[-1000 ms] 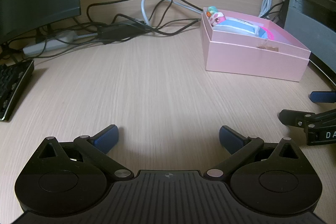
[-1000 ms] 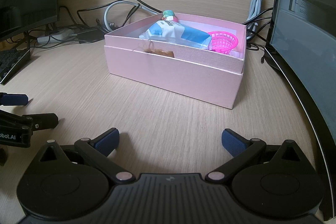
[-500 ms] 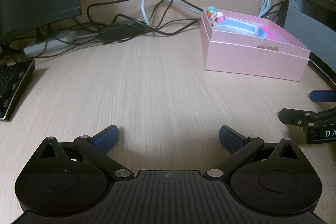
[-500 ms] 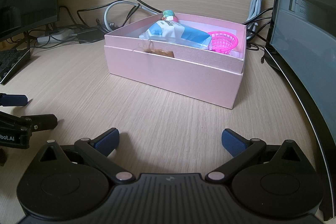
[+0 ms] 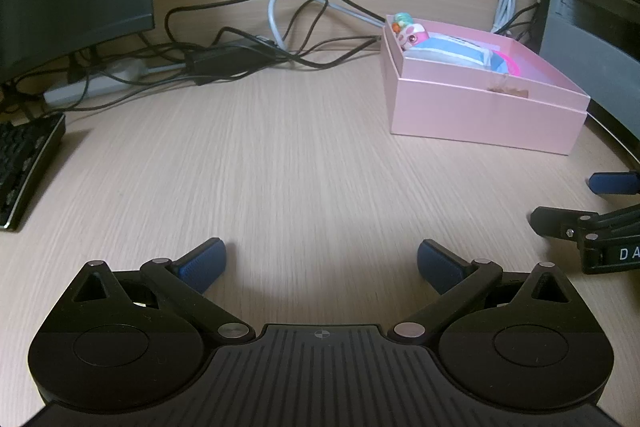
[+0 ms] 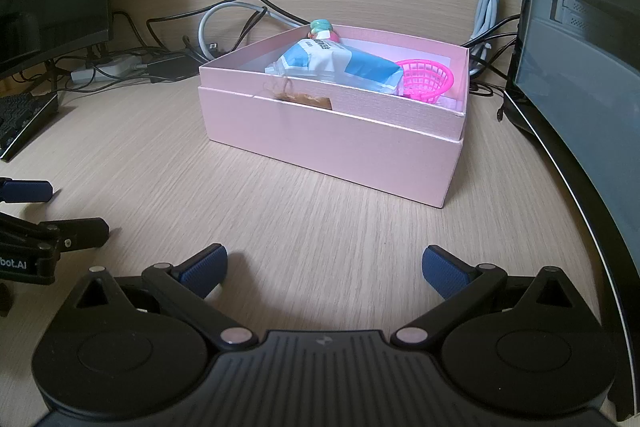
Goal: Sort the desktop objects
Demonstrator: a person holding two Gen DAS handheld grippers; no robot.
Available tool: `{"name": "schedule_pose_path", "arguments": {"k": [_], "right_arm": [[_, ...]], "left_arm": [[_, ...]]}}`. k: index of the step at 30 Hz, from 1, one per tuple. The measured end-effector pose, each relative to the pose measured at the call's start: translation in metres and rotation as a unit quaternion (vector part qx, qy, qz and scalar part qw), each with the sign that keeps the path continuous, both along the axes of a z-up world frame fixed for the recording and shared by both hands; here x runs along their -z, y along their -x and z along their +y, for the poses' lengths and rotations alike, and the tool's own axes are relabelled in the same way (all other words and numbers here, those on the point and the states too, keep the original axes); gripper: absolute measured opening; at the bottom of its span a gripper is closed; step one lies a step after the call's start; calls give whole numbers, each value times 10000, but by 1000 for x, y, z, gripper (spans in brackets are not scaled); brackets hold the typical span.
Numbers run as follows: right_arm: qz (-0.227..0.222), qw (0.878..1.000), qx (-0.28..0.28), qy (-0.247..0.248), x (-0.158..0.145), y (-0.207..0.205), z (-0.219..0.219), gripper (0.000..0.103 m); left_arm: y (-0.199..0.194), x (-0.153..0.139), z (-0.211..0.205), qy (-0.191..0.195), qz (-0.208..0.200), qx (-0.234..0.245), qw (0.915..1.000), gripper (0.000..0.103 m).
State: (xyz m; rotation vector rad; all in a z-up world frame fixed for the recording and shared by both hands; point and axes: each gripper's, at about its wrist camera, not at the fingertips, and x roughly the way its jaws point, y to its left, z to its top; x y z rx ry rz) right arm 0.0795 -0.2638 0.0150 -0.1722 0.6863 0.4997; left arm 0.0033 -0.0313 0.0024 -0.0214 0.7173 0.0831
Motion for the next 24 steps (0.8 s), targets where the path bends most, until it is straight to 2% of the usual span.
{"name": "schedule_pose_path", "arguments": {"k": [24], "right_arm": [[-4,10000,-44,-6,-2,1,0,103]], "left_arm": [[-1,0,0,-14,26,31,10000,103]]}}
